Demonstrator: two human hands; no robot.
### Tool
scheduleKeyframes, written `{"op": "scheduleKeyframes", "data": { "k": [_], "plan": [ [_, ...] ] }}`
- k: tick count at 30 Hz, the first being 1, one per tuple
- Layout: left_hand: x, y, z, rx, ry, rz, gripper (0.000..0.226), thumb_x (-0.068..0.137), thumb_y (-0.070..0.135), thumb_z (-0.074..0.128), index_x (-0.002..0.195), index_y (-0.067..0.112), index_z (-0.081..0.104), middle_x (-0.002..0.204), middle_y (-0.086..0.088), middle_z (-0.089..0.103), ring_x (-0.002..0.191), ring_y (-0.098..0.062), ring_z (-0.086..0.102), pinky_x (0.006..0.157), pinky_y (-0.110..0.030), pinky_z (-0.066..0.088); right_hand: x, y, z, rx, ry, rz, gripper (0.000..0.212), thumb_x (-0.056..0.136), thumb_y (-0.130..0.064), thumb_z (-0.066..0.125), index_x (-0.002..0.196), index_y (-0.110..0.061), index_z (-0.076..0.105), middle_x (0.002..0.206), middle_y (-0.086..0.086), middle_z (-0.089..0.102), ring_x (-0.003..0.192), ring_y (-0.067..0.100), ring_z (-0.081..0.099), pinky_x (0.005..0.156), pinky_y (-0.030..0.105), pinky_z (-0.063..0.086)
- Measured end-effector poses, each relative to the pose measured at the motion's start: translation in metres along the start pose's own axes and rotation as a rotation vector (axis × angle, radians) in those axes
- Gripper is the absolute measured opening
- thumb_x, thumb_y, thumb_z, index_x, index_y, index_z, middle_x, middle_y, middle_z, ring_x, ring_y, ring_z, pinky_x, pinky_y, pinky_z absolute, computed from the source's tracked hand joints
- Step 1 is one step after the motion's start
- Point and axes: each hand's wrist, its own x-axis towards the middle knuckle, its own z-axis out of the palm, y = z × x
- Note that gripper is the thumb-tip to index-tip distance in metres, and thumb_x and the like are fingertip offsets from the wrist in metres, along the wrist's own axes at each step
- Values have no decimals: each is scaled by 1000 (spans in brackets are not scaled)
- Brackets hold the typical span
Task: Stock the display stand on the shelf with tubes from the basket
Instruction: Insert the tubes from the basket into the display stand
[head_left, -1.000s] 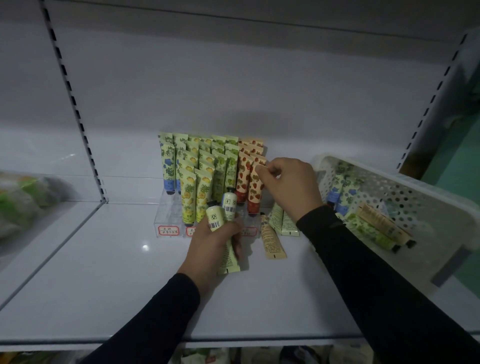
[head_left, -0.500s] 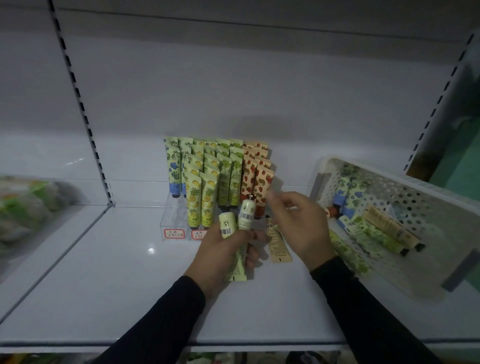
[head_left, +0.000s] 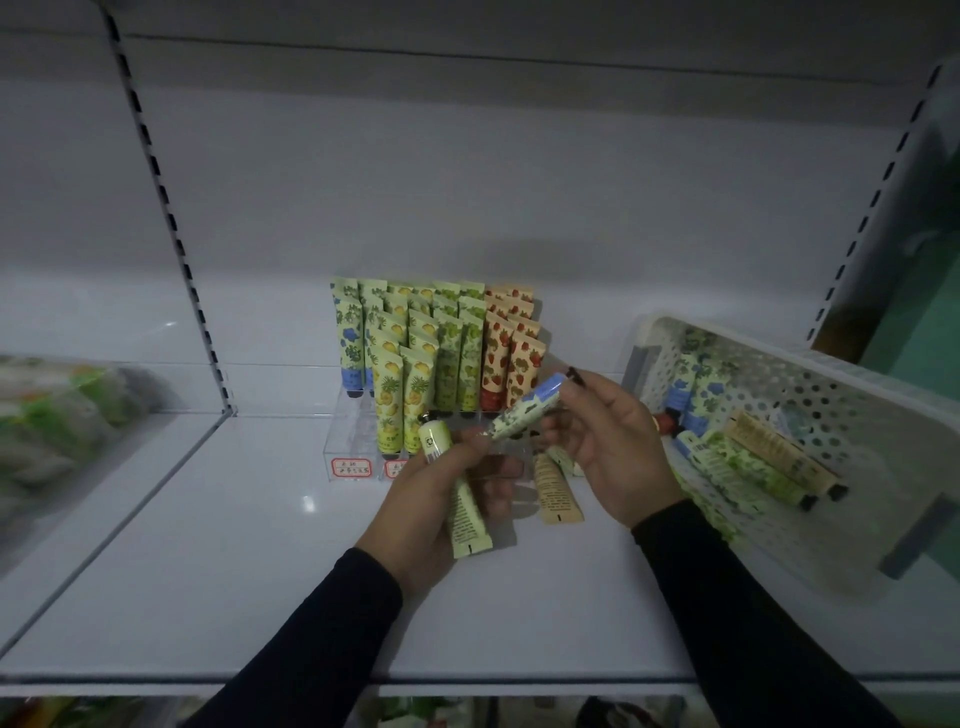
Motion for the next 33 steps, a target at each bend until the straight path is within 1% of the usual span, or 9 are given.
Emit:
{"op": "scheduleKeyframes", "data": {
  "k": [5,10,14,20,25,28,29,31,33],
  "plan": [
    [-9,10,-14,118,151,176,21,90,14,62,111,11,66,81,-14,69,61,-18,62,43,-25,46,-6,1,4,-57,-186,69,22,89,8,51,96,-6,66,94,11,72,73,21,69,67,27,59],
    [-19,19,-25,371,188,309,27,94,8,60,116,22,64,79,-10,71,65,-19,65,48,-31,51,-9,11,9,-309,-247,107,9,84,-20,71,75,-24,71,77,5,67,71,23,59,57,26,50],
    [-17,19,-28,411,145,333,35,92,4,61,122,24,59,84,-16,70,67,-22,64,49,-31,50,-10,18,12,-331,-326,159,23,82,2,69,99,-12,60,74,-4,70,65,5,64,60,18,51],
    [-10,15,-27,416,63,272,8,88,5,66,97,7,65,70,-14,67,58,-21,61,47,-29,50,-12,21,13,-326,-464,186,62,76,0,70,132,-16,50,116,20,64,102,25,64,92,42,53],
    [-5,19,-38,354,67,234,29,75,18,79,92,5,59,65,-10,61,51,-20,54,45,-28,46,-10,18,15,-356,-320,154,35,88,1,63,116,-18,57,97,5,70,84,16,66,71,29,57],
    [-5,33,-55,214,74,211,25,76,22,66,91,6,55,61,-13,53,47,-23,48,44,-27,44,-10,13,17,-313,-160,136,14,94,-9,55,104,-14,64,82,8,66,70,17,64,55,25,54],
    [-6,40,-61,171,89,208,23,74,23,62,89,6,56,59,-13,51,46,-23,46,43,-26,43,-9,13,16,-321,-111,111,16,94,-16,57,101,-4,64,79,12,62,66,17,62,53,24,53],
    [-5,52,-76,141,135,229,20,72,24,59,83,8,55,57,-13,50,45,-24,44,44,-25,41,-10,13,16,-358,-16,22,50,87,-37,65,90,13,59,75,21,56,64,21,54,57,26,49],
    [-2,62,-93,156,200,249,22,72,26,60,83,8,52,59,-14,50,45,-24,45,45,-25,41,-10,6,22,-469,32,-104,70,83,-52,67,76,17,55,65,25,51,60,20,46,58,27,42]
  ]
}}
